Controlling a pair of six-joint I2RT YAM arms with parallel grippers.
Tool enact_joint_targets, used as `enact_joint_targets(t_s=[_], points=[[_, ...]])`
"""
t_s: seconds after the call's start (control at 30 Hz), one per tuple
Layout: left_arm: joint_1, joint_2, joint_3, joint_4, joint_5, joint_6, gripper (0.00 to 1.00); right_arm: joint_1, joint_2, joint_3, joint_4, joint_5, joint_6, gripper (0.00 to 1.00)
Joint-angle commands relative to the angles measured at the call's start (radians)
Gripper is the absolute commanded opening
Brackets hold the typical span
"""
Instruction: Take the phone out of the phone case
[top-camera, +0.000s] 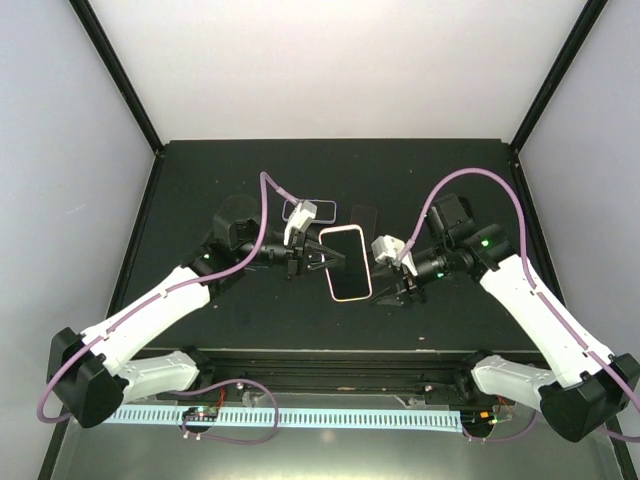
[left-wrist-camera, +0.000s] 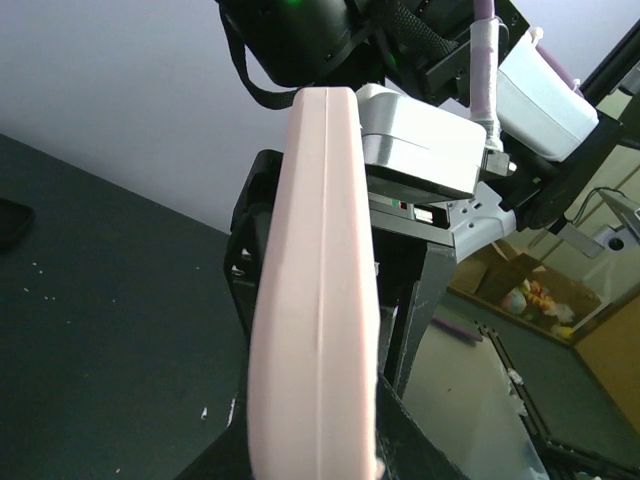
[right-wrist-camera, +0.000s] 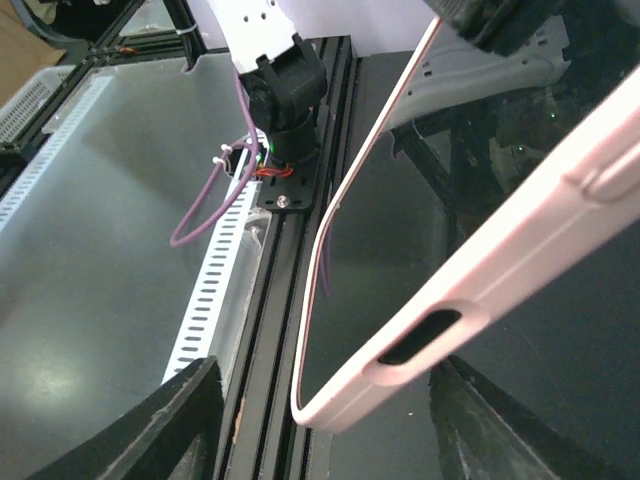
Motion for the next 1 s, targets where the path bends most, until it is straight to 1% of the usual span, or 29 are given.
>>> enact_joint_targets(t_s=[0.0,0.2,0.27,0.4,0.47,0.6,0.7,0.8,0.97], points=[[0.004,-0.015,0.015,0.07,0.013,0.01,0.02,0.006,0.024,0.05,-0.059,-0.059,-0.076,0.53],[0.004,-0.009,0.049,0.01,0.022,0.028,0.01,0.023,0.029,0.053,-0.093,-0.017,-0.164,0.42],[0.004,-0.004,0.056,-0.002,0.036,0.03,0.02,0.029,0.033,0.053,-0.096,-0.005,-0.186,0.37],[0.004,0.009,0.056,0.01,0.078,0.005,0.02,0.031,0.037,0.051,-0.083,0.005,-0.204,0.29],[0.004,0.022,0.056,0.027,0.09,-0.03,0.02,0.031,0.033,0.046,-0.053,0.006,-0.184,0.25],[0.004,0.052,0.056,0.123,0.165,-0.145,0.01,0.031,0.029,0.045,-0.039,0.011,-0.199,0.23],[0.004,0.048,0.065,0.141,0.177,-0.184,0.02,0.031,0.022,0.04,-0.01,0.043,-0.192,0.22],[0.004,0.045,0.078,0.133,0.184,-0.202,0.02,0.031,0.012,0.033,0.009,0.068,-0.204,0.23],[-0.001,0.035,0.061,0.215,0.194,-0.283,0.02,0.031,0.003,0.012,0.046,0.104,-0.208,0.23]])
